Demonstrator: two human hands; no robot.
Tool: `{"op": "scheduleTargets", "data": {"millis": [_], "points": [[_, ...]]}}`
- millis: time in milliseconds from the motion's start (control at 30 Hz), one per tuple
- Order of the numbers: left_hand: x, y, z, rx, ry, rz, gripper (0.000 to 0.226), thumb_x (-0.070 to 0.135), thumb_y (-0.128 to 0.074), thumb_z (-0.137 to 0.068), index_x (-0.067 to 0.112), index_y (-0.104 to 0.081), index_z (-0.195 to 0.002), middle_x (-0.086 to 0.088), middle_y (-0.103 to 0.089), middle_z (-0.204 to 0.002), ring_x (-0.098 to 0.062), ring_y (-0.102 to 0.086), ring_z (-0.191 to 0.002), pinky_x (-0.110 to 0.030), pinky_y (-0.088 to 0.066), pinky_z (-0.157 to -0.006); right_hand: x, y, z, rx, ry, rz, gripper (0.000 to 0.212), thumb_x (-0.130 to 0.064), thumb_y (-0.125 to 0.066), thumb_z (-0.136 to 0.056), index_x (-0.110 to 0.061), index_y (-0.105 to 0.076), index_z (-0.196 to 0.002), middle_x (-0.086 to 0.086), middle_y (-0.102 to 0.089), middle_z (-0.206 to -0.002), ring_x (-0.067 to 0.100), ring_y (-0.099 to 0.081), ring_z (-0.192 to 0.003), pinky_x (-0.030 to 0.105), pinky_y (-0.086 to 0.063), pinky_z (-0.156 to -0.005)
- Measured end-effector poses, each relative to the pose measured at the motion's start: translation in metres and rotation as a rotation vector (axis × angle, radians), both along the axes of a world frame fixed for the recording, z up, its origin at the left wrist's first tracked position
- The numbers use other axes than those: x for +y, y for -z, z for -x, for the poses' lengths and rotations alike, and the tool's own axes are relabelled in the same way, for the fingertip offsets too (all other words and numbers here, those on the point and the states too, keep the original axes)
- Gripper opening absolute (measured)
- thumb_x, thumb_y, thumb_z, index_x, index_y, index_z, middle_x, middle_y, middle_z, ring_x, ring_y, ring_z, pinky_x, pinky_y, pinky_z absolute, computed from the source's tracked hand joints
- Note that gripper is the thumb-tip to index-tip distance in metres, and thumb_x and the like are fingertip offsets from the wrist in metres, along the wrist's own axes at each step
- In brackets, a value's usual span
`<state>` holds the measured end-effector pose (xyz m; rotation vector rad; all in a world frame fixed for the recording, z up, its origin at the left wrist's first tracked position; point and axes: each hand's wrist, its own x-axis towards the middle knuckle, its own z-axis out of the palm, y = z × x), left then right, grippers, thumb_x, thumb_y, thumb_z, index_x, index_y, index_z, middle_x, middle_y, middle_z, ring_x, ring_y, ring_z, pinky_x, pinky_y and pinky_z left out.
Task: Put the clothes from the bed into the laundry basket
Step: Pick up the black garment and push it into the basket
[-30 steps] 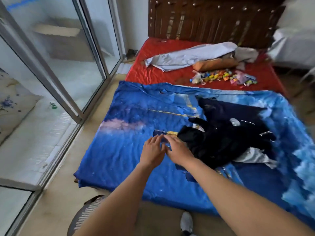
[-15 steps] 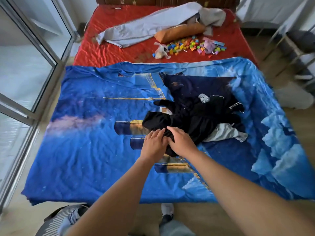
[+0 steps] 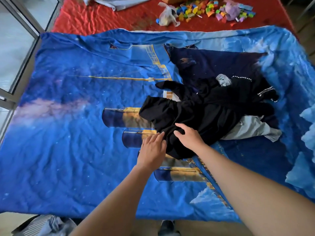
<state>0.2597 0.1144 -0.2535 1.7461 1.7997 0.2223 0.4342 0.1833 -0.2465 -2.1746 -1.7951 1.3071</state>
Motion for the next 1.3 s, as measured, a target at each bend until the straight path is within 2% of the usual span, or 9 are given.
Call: {"op": "scheduleTargets", "data": {"millis": [233,400,533,600,700,967,1100,1200,1300], "points": [[0.009,0.030,0.003,-0.053,-0.057,0.065,0.049,0.031,-0.036,-0.104,0.020,-0.046,-0.152,0.001,-0.049,-0.154,-0.025,-0.038,-0.144,-0.042,-0.028,-0.121,0.008,0.044,0.011,0.083,0.129,0.145,0.060,-0.050,-0.059,-0.095,-0.018,-0.054,-0.145,0.006,-0.051,-0.152,0.030,-0.043,-0.142,0.042,-0.033,-0.119],[0.007,0.029,0.004,-0.151,-0.141,0.093,0.050,0.028,-0.037,-0.103,0.019,-0.045,-0.152,0.001,-0.052,-0.152,-0.022,-0.038,-0.142,-0.036,-0.028,-0.121,0.013,0.041,0.012,0.293,0.585,0.016,0.024,-0.015,-0.064,-0.095,0.001,-0.077,-0.107,0.017,-0.074,-0.117,0.023,-0.066,-0.102,0.031,-0.049,-0.090],[0.013,0.020,0.005,-0.305,-0.343,0.225,0.050,0.031,-0.040,-0.097,0.028,-0.044,-0.147,-0.007,-0.061,-0.138,-0.029,-0.050,-0.131,-0.049,-0.043,-0.110,0.023,0.026,0.010,0.603,1.069,0.134,0.028,-0.005,-0.053,-0.099,0.003,-0.063,-0.124,0.013,-0.067,-0.120,0.024,-0.058,-0.099,0.019,-0.035,-0.084],[0.019,0.016,0.006,-0.353,-0.405,0.242,0.046,0.033,-0.041,-0.096,0.032,-0.046,-0.142,-0.009,-0.065,-0.128,-0.032,-0.055,-0.124,-0.051,-0.047,-0.103,0.024,0.014,0.008,0.704,1.114,0.231,0.040,-0.030,-0.052,-0.102,-0.005,-0.057,-0.134,0.006,-0.065,-0.115,0.026,-0.062,-0.098,0.026,-0.055,-0.084],[0.022,0.012,0.008,-0.398,-0.430,0.225,0.051,0.032,-0.043,-0.095,0.029,-0.044,-0.146,-0.004,-0.061,-0.140,-0.027,-0.052,-0.131,-0.048,-0.043,-0.109,0.019,0.000,0.007,0.867,0.914,0.372,0.074,-0.072,-0.072,-0.073,-0.020,-0.068,-0.126,0.006,-0.073,-0.120,0.032,-0.071,-0.110,0.052,-0.053,-0.101],[0.024,-0.021,0.026,-0.076,0.031,-0.165,0.076,0.021,-0.057,-0.086,0.028,-0.030,-0.157,0.007,-0.031,-0.164,-0.022,-0.040,-0.137,-0.038,-0.038,-0.112,-0.029,-0.066,0.009,0.669,0.036,0.305,0.008,-0.018,-0.073,-0.089,-0.013,-0.077,-0.095,0.000,-0.078,-0.097,0.015,-0.073,-0.094,0.023,-0.054,-0.081],[0.011,-0.058,0.022,0.038,0.283,-0.041,0.027,0.025,-0.051,-0.086,0.032,-0.063,-0.109,0.007,-0.072,-0.113,-0.028,-0.062,-0.108,-0.040,-0.052,-0.083,-0.049,-0.112,-0.004,0.546,0.133,0.223,0.012,-0.028,-0.074,-0.065,-0.024,-0.064,-0.060,-0.010,-0.062,-0.067,0.004,-0.060,-0.066,0.019,-0.044,-0.065],[0.003,-0.120,0.021,-0.064,0.181,0.029,0.034,0.019,-0.049,-0.080,0.029,-0.060,-0.110,0.000,-0.076,-0.103,-0.031,-0.068,-0.100,-0.043,-0.055,-0.075,-0.058,-0.162,-0.012,0.484,0.191,0.110,0.026,-0.038,-0.072,-0.060,-0.017,-0.062,-0.073,-0.003,-0.063,-0.073,0.011,-0.061,-0.073,0.032,-0.044,-0.070],[0.005,-0.198,0.022,-0.136,0.124,-0.038,0.034,0.007,-0.049,-0.071,0.020,-0.059,-0.101,-0.006,-0.074,-0.102,-0.034,-0.066,-0.099,-0.041,-0.052,-0.078,-0.056,-0.216,-0.013,0.472,0.057,0.021,0.043,-0.026,-0.070,-0.079,-0.013,-0.065,-0.120,0.003,-0.073,-0.119,0.017,-0.067,-0.113,0.040,-0.048,-0.101]]}}
